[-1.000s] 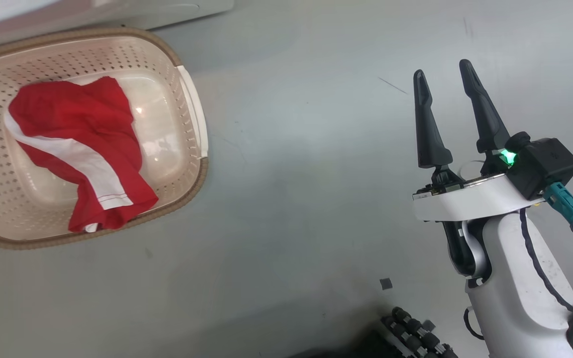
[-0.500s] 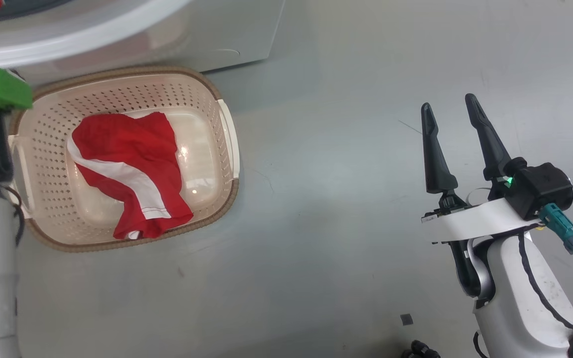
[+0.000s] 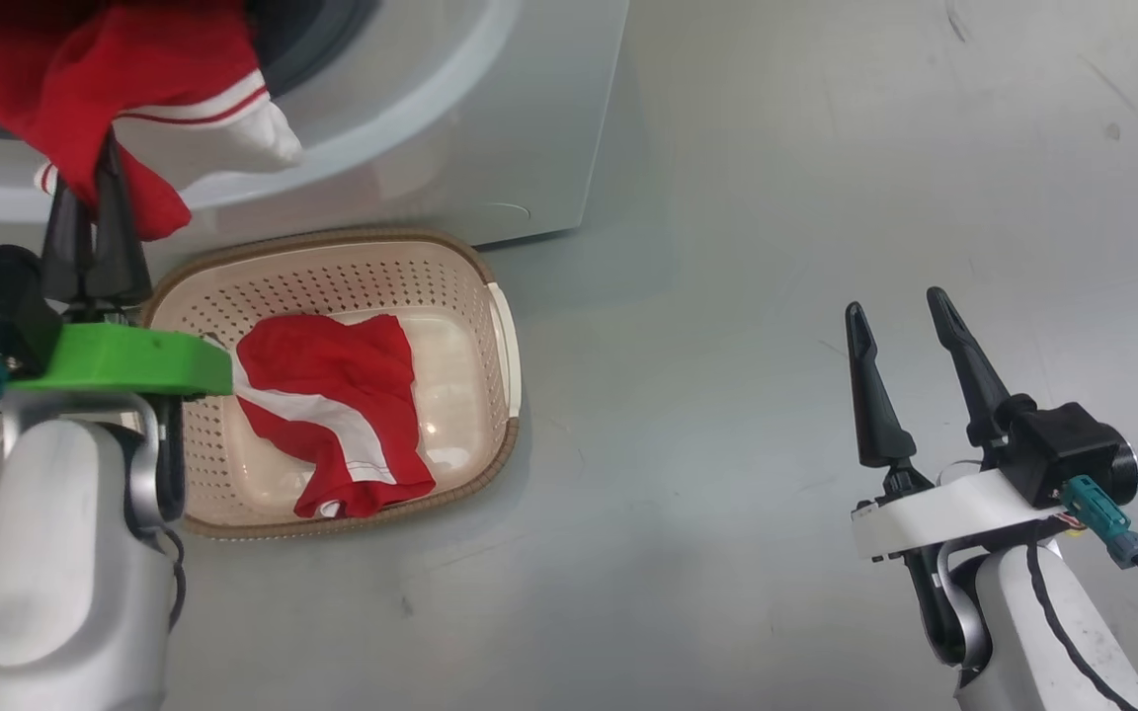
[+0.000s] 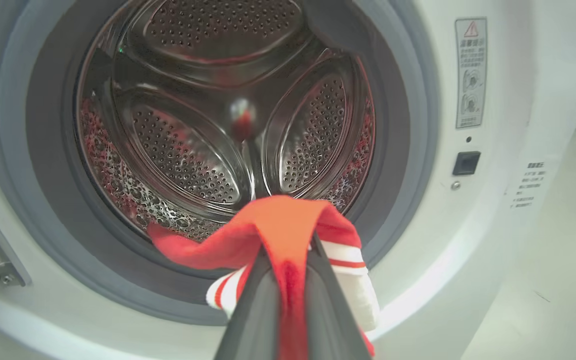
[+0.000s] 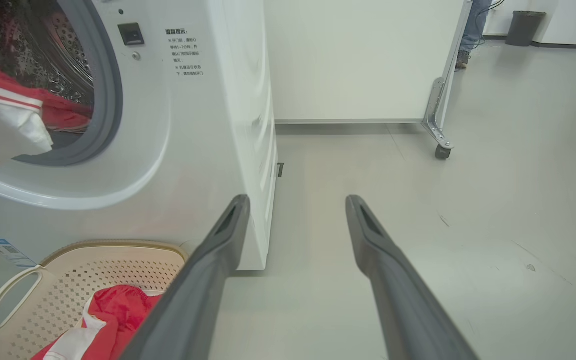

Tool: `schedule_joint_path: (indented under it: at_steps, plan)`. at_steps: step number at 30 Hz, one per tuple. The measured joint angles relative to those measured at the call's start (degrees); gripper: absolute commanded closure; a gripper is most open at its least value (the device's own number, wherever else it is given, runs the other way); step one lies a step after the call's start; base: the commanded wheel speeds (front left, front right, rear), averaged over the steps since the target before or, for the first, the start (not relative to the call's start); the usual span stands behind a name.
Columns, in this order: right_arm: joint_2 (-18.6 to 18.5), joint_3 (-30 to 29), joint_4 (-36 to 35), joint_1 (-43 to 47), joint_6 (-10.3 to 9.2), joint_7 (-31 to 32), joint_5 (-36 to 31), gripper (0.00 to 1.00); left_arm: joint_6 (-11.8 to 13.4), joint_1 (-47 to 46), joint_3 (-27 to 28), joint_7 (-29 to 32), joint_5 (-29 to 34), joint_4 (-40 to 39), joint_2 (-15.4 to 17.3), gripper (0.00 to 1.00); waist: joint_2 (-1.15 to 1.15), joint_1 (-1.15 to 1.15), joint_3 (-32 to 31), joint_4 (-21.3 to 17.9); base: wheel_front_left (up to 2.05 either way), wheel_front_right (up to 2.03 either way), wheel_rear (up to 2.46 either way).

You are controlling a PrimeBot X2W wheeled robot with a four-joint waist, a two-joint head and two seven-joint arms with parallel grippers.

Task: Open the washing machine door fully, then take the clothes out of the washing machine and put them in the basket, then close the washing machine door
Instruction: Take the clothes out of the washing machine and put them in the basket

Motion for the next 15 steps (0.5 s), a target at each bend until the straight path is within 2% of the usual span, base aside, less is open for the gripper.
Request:
schedule_joint_path:
  at_steps: [8,15]
  plan:
    - [-0.5,-0.4,-0.1,2.8,0.01,0.0,-0.7,0.00,0.0,4.4,-3.3,0.0,1.3,-6.4,-2.1,1.00,0.00,0.00,-4.6,2.5,0.00,0.00,0.00]
    - [-0.5,0.2,-0.5,4.3,0.43,0.0,-1.1,0.00,0.5,9.2,-3.7,-0.2,1.6,-9.8,-2.1,1.00,0.00,0.00,-7.1,4.7,0.00,0.00,0.00]
